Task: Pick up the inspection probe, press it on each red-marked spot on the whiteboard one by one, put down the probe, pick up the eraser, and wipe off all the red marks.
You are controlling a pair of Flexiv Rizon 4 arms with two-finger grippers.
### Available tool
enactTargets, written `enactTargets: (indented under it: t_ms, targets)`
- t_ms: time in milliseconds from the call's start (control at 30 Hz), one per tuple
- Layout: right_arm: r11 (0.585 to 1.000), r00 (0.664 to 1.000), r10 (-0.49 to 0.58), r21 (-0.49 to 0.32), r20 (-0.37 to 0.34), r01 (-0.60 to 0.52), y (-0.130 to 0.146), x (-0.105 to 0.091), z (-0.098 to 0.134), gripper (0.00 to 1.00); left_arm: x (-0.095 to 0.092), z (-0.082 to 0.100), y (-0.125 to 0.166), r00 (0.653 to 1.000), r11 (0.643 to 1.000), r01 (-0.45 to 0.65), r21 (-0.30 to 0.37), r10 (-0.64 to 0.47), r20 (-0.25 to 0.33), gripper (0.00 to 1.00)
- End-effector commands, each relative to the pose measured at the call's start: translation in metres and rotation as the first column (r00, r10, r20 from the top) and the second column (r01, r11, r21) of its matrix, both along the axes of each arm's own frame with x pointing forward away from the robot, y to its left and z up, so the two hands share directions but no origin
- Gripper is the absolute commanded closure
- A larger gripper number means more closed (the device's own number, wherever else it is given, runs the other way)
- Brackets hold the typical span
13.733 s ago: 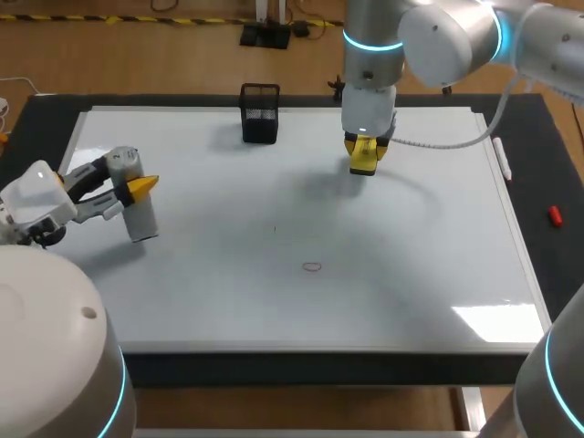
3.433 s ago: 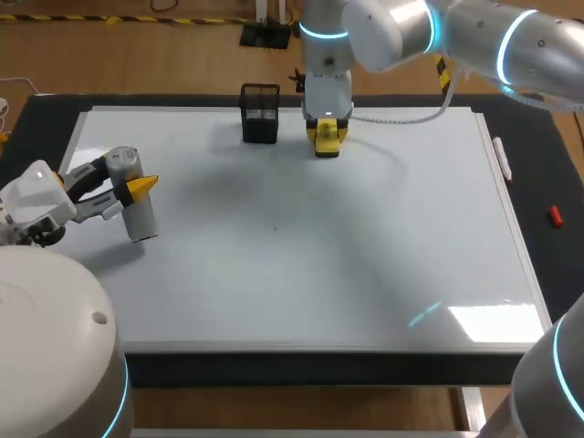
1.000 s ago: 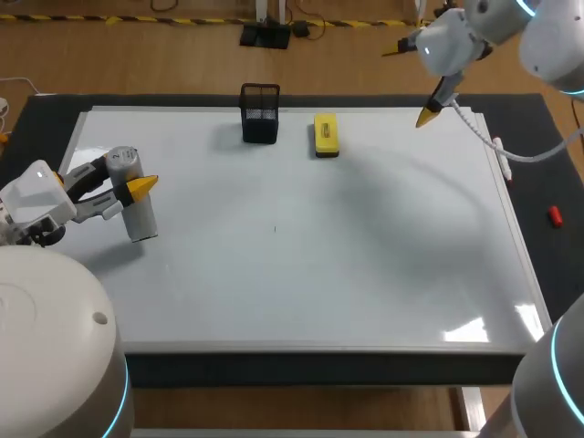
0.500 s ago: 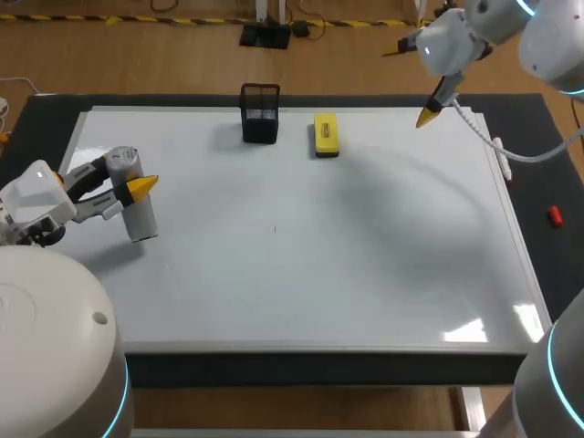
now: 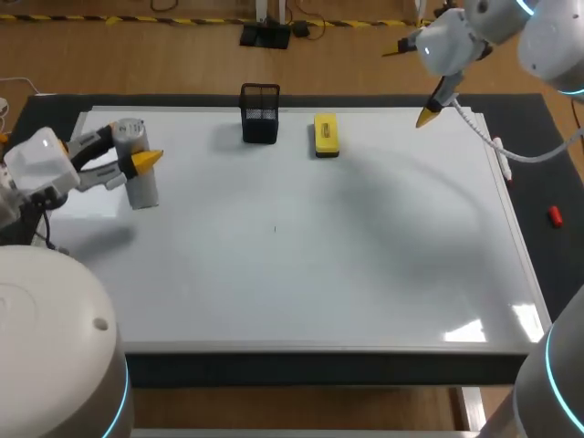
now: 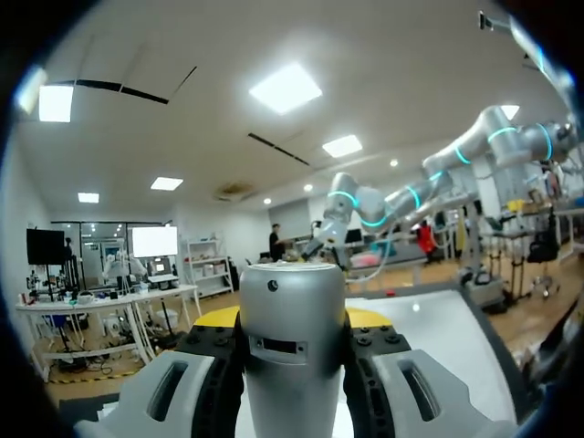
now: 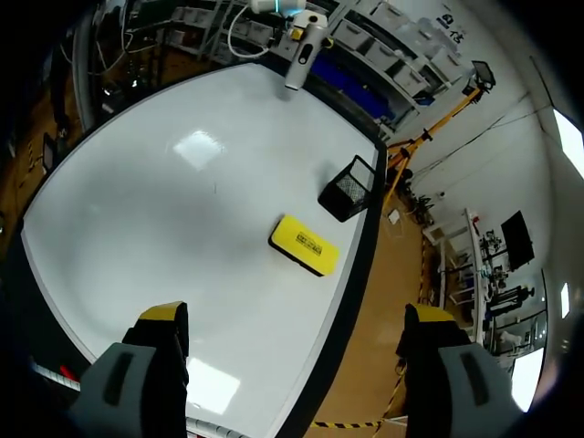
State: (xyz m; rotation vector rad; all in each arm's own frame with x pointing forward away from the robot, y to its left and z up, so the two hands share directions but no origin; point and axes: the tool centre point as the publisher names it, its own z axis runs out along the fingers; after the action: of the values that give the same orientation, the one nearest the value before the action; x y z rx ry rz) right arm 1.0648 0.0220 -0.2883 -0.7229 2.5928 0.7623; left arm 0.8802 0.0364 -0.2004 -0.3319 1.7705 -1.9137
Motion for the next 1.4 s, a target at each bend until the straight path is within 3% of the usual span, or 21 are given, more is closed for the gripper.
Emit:
enactTargets:
  t_ms: [33, 300, 500, 967, 1400]
  targets:
    - [1.0, 1.0, 0.001, -0.004, 0.0, -0.001, 0.0, 0.0, 0.0, 0.0, 0.027, 0.002, -0.002, 0.998, 0.998, 0.059, 0.003, -0.059, 0.003, 1.0]
    - [1.0, 1.0, 0.001, -0.004, 0.0, -0.001, 0.0, 0.0, 0.0, 0.0, 0.065, 0.017, -0.013, 0.995, 0.995, 0.096, -0.009, -0.096, -0.005, 1.0]
    - [1.0, 1.0, 0.001, -0.004, 0.0, -0.001, 0.0, 0.0, 0.0, 0.0, 0.092, 0.039, -0.022, 0.994, 0.993, 0.112, -0.023, -0.112, 0.015, 1.0]
    - [1.0, 1.0, 0.001, -0.004, 0.0, -0.001, 0.0, 0.0, 0.0, 0.0, 0.145, 0.074, -0.066, 0.989, 0.988, 0.143, -0.051, -0.141, 0.038, 1.0]
    - [1.0, 1.0, 0.001, -0.004, 0.0, -0.001, 0.0, 0.0, 0.0, 0.0, 0.182, 0.084, -0.111, 0.975, 0.971, 0.222, -0.088, -0.219, 0.039, 1.0]
